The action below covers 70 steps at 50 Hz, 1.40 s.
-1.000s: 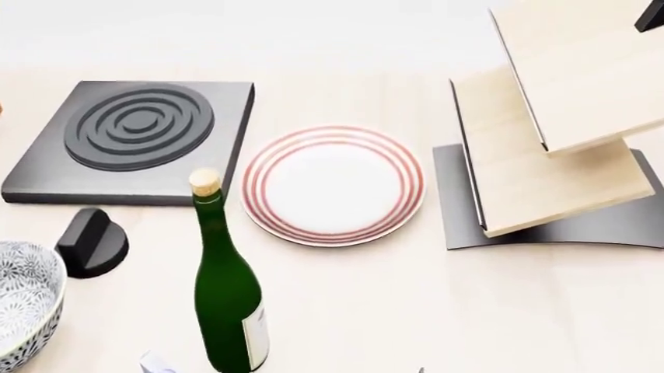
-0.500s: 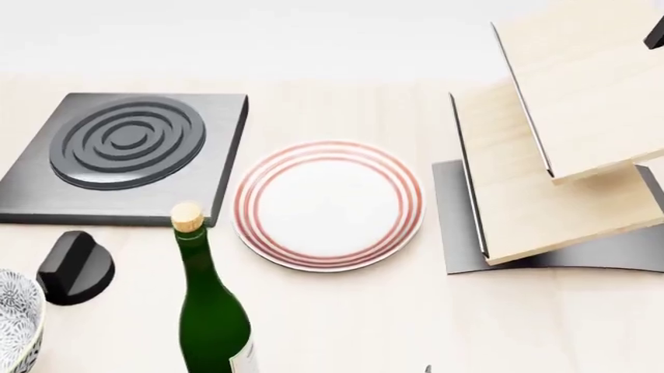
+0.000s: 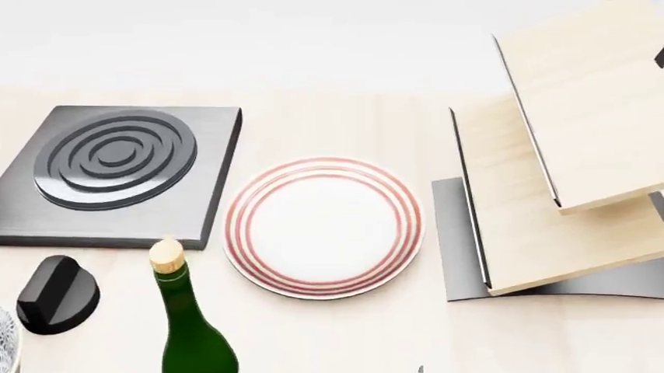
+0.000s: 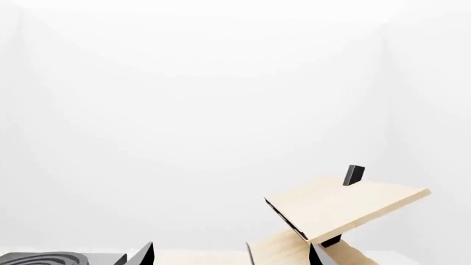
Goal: Pick up the akita bowl and put it on the plate.
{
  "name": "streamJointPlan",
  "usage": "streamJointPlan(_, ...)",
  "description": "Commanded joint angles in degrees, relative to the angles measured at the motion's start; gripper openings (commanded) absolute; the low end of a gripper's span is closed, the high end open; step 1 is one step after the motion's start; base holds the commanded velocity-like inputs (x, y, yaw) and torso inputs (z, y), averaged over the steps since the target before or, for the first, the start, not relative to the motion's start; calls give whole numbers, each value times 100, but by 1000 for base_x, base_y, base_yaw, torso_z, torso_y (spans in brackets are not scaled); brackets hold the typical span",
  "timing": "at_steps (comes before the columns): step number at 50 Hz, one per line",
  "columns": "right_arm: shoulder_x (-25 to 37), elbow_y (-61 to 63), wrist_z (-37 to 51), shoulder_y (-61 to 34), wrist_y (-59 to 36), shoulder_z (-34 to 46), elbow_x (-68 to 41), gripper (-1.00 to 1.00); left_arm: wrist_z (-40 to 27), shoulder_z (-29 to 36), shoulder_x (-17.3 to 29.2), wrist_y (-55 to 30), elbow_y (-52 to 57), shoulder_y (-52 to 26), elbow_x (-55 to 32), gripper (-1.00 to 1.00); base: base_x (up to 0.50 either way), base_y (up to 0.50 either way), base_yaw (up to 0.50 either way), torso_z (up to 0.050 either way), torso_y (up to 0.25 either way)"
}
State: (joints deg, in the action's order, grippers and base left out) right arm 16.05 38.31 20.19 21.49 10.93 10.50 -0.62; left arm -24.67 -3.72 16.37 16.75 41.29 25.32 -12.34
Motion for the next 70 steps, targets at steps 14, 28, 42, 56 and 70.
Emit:
streamJointPlan(14,51,-8,66,-17,-18,76,31,100,-33,66,40,42,-51,-1,25,100,132,-15,0,0,0)
streamJointPlan(28,89,38,103,-35,-55,100,41,100,-67,83,81,17,21,1,21,100,131,-15,0,0,0)
streamJointPlan(42,117,-2,138,-20,-5,144,42,100,-83,106,100,68,-20,16,7,100,131,-14,0,0,0)
streamJointPlan(56,149,9,176,-23,-16,170,54,100,-99,143,122,90,-39,19,24,100,130,-14,0,0,1)
streamJointPlan(70,182,77,211,-40,-65,193,72,100,-140,165,159,30,27,-9,35,100,134,-15,0,0,0)
